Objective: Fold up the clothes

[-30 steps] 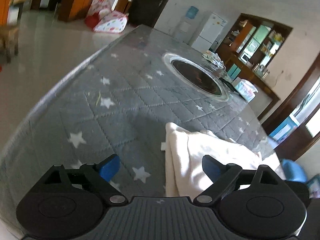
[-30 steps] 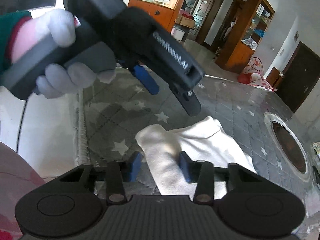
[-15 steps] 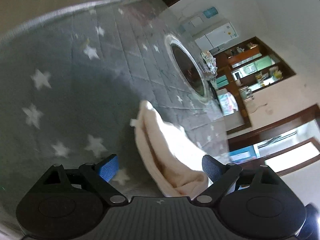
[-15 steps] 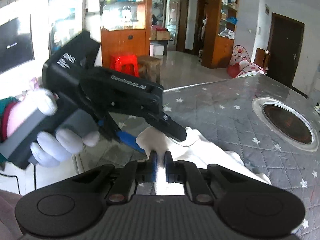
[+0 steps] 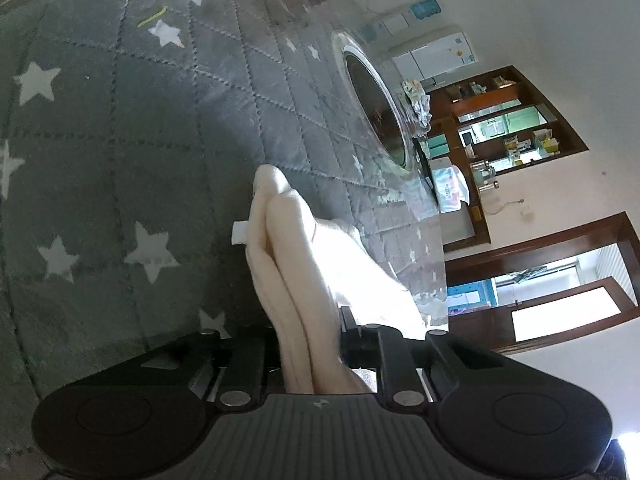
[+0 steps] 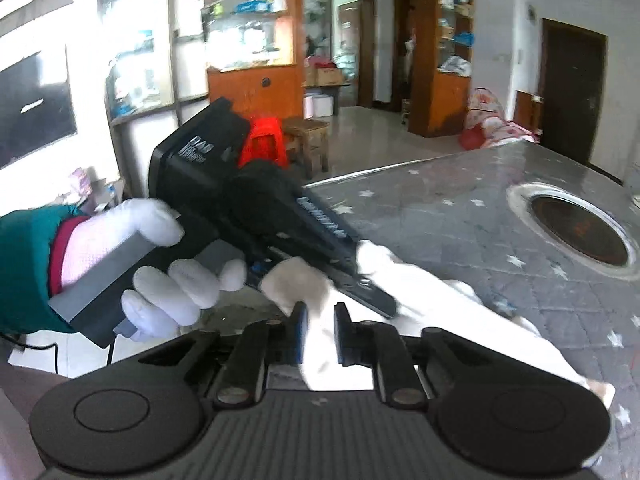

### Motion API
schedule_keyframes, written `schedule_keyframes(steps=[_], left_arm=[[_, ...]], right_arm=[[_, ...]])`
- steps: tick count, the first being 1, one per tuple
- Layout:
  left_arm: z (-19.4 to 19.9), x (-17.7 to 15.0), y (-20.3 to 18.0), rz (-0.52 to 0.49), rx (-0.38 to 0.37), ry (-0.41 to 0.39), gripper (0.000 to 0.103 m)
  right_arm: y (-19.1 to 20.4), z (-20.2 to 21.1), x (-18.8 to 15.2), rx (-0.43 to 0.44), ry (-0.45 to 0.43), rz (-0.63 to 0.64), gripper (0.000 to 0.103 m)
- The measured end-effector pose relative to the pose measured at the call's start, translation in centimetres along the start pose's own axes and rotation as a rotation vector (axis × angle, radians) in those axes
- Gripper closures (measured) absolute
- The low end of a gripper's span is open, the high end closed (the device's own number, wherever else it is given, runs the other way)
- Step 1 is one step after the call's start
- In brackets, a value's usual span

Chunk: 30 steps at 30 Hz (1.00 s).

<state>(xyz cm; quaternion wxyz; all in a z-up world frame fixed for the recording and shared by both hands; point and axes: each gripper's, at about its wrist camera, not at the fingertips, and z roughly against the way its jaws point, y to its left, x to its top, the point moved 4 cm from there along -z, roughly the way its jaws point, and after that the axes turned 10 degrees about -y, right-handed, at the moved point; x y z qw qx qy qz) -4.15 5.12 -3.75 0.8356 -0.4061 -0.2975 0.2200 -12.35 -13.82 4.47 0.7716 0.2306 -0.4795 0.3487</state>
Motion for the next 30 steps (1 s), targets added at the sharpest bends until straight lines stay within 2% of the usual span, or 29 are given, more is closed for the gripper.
schedule_keyframes(steps=[2, 5, 10, 13, 16, 20, 22, 26, 30], left_arm=[[0.0, 0.0, -0.1, -0.015, 0.004, -0.003, 0.085], [0.0, -0.1, -0.3, -0.047, 0.009, -0.007, 0.085], [0.2, -0.1, -0.5, -0.087, 0.018, -0.018, 0.085], [0.2, -0.2, -0.8, -0.109, 0.028, -0.021, 0.085], [0.1, -0.4, -1.1, -0.141, 0.039, -0.024, 0.084], [0.0, -0.4, -1.4, -0.155, 0.048, -0.024, 0.084], [-0.2, -0.4, -1.7, -0.167, 0.054, -0.024, 0.084], [-0.4, -0.4, -2.5, -0.221, 0.079, -0.025, 0.084], [-0.2, -0.5, -4.1, -0.302, 0.091, -0.023, 0.085]], right_arm=[[-1.5, 1.0, -0.2, -0.047, -0.01, -0.03, 0.086], [-4.7, 2.6, -1.2, -0.162, -0.005, -0.085, 0.083], [-11.0, 4.8, -4.2, -0.37, 0.045, -0.206, 0.079], [-13.8, 5.9, -6.0, -0.446, 0.056, -0.291, 0.077], [-15.9, 6.4, -7.1, -0.478, 0.043, -0.391, 0.069], [-17.7, 6.2, -8.1, -0.45, 0.011, -0.533, 0.068], [-17.6, 6.0, -8.2, -0.434, -0.001, -0.55, 0.07], [-16.6, 5.5, -7.7, -0.398, -0.009, -0.522, 0.092], [-15.7, 6.7, -6.5, -0.404, -0.054, -0.488, 0.094]])
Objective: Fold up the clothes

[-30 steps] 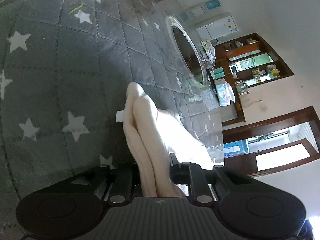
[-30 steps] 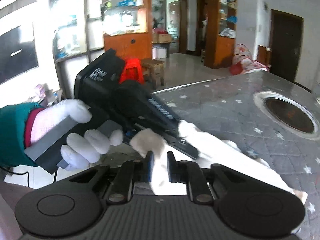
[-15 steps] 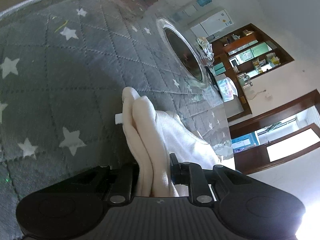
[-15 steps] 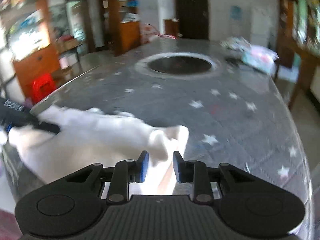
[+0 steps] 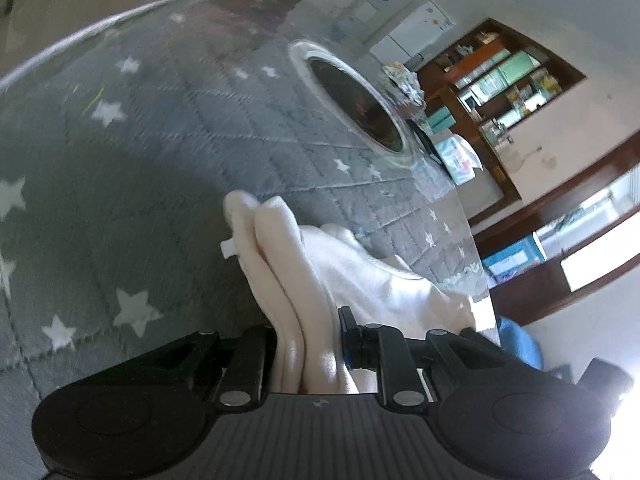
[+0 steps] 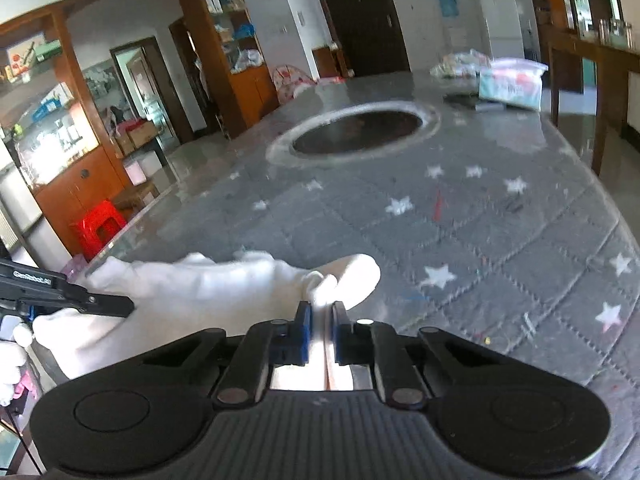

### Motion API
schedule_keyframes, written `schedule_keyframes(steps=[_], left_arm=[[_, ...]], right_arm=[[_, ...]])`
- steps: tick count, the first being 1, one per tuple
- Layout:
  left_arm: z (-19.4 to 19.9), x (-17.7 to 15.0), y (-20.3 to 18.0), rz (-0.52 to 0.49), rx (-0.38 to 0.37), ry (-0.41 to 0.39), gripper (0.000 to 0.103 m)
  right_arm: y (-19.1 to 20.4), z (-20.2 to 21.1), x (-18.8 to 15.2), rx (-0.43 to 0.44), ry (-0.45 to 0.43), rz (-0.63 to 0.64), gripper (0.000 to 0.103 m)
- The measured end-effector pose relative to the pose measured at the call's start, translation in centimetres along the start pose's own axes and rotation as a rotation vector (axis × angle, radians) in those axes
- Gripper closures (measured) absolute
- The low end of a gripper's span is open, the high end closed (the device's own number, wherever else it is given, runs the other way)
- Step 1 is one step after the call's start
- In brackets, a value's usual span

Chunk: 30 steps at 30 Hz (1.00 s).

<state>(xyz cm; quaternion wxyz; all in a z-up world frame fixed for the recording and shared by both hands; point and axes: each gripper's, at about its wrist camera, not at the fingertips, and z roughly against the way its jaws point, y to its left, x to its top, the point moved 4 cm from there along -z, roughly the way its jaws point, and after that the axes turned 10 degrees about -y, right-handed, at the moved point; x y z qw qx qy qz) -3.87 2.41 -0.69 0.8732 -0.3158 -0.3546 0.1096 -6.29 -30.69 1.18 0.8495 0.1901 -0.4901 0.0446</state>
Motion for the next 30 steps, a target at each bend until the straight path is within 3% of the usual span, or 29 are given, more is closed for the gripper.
schedule_keyframes(steps=[9, 18, 21, 26, 30], left_arm=[[-0.3, 1.8, -6.0, -0.158, -0.073, -0.005, 0.086], [-4.9, 2.7, -13.3, -0.273, -0.152, 0.036, 0.086], [-6.9, 3.1, -15.2, -0.289, -0.157, 0.045, 0.086], [-10.4, 3.2, -17.0, -0.294, -0.146, 0.092, 0.086], [-11.5, 2.8, -16.8, -0.324, -0.117, 0.103, 0.086]], right_arm=[[0.8, 5.1, 3.7, -0.031, -0.135, 0.065, 0.095], [-2.2, 9.8, 7.6, -0.173, -0.255, 0.104, 0.095], [-3.9, 10.9, 8.8, -0.239, -0.291, 0.118, 0.101], [-7.3, 10.7, 9.6, -0.302, -0.265, 0.056, 0.101], [-8.6, 9.0, 7.5, -0.293, -0.193, 0.026, 0.096]])
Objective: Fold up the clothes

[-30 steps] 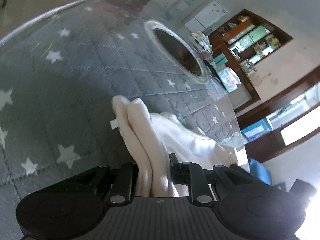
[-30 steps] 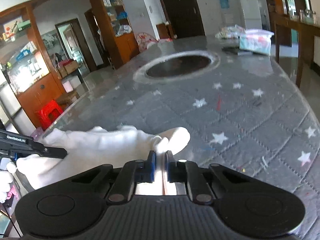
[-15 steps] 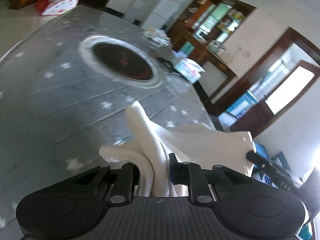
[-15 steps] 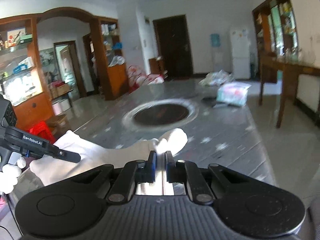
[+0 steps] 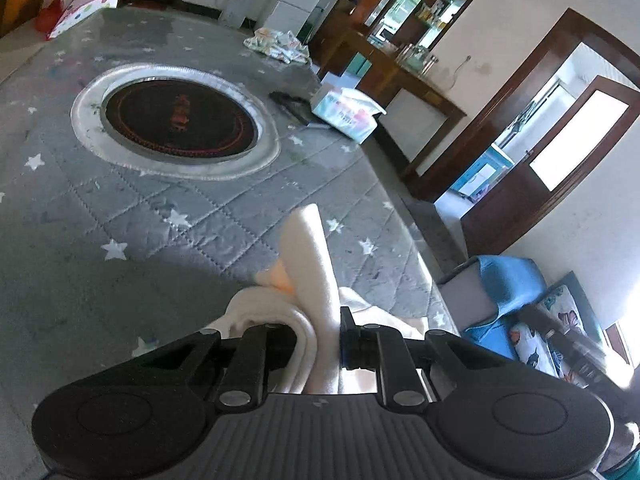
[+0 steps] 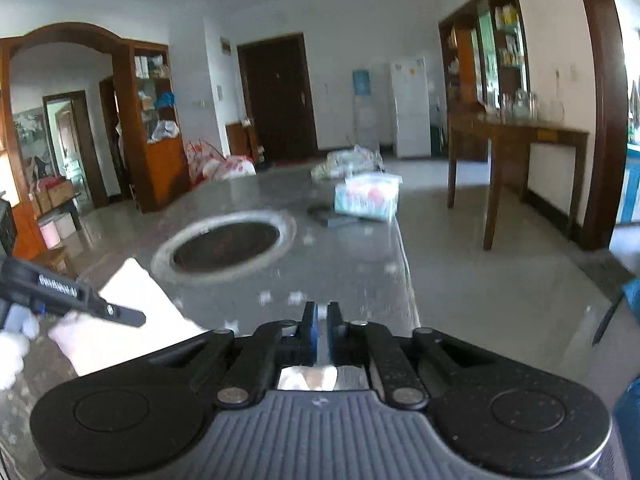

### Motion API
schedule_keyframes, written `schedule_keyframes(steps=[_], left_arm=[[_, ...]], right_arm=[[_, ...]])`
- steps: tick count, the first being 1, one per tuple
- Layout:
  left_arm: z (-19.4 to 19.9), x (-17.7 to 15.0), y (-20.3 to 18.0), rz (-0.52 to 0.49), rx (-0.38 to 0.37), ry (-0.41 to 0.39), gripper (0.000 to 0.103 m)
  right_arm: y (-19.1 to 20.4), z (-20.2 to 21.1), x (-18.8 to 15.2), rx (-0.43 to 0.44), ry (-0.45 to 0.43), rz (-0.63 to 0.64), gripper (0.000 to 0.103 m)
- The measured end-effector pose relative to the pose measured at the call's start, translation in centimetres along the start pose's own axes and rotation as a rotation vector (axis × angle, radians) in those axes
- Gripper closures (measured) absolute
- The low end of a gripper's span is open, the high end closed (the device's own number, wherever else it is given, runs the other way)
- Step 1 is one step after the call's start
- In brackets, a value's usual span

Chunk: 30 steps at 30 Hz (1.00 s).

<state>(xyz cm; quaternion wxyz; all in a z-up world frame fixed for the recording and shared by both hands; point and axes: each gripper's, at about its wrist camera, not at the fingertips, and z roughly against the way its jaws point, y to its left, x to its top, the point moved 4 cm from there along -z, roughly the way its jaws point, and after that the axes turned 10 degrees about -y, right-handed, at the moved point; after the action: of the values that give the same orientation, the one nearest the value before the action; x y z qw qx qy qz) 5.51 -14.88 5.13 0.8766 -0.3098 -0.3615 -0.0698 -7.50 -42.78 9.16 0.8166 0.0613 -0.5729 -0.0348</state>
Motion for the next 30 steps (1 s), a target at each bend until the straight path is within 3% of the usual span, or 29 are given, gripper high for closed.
schedule_keyframes(steps=[1, 2, 4, 11, 13, 16, 17, 23, 30], left_arm=[[0.0, -0.1, 0.4, 0.003, 0.011, 0.003, 0.086], [0.0, -0.2, 0.8, 0.007, 0.023, 0.006, 0.086], [0.0, -0.3, 1.5, 0.017, 0.037, 0.013, 0.086], [-0.7, -1.0, 3.0, 0.024, 0.069, 0.039, 0.086], [-0.8, -1.2, 3.2, 0.02, 0.074, 0.042, 0.086], [-0.7, -1.3, 3.1, 0.011, 0.076, 0.043, 0.086], [-0.7, -1.3, 3.0, 0.008, 0.073, 0.041, 0.086], [0.2, -0.2, 1.1, -0.016, 0.023, 0.014, 0.087], [-0.2, 1.5, -2.2, -0.039, -0.034, -0.032, 0.087]], right_arm=[[-0.1, -0.6, -0.9, 0.01, 0.026, -0.013, 0.091], [-0.2, -1.2, -1.8, 0.012, 0.049, -0.024, 0.075], [-0.5, -2.4, -3.5, 0.004, 0.09, -0.042, 0.064], [-1.6, -5.4, -8.0, 0.001, 0.172, -0.185, 0.062], [-1.4, -5.6, -8.4, 0.012, 0.159, -0.209, 0.064], [-0.4, -6.2, -8.4, 0.048, 0.168, -0.218, 0.091], [0.0, -6.2, -8.1, 0.046, 0.16, -0.203, 0.094], [1.0, -3.6, -3.3, 0.056, 0.021, -0.12, 0.096], [0.9, -1.3, 2.0, 0.009, -0.105, -0.003, 0.096]])
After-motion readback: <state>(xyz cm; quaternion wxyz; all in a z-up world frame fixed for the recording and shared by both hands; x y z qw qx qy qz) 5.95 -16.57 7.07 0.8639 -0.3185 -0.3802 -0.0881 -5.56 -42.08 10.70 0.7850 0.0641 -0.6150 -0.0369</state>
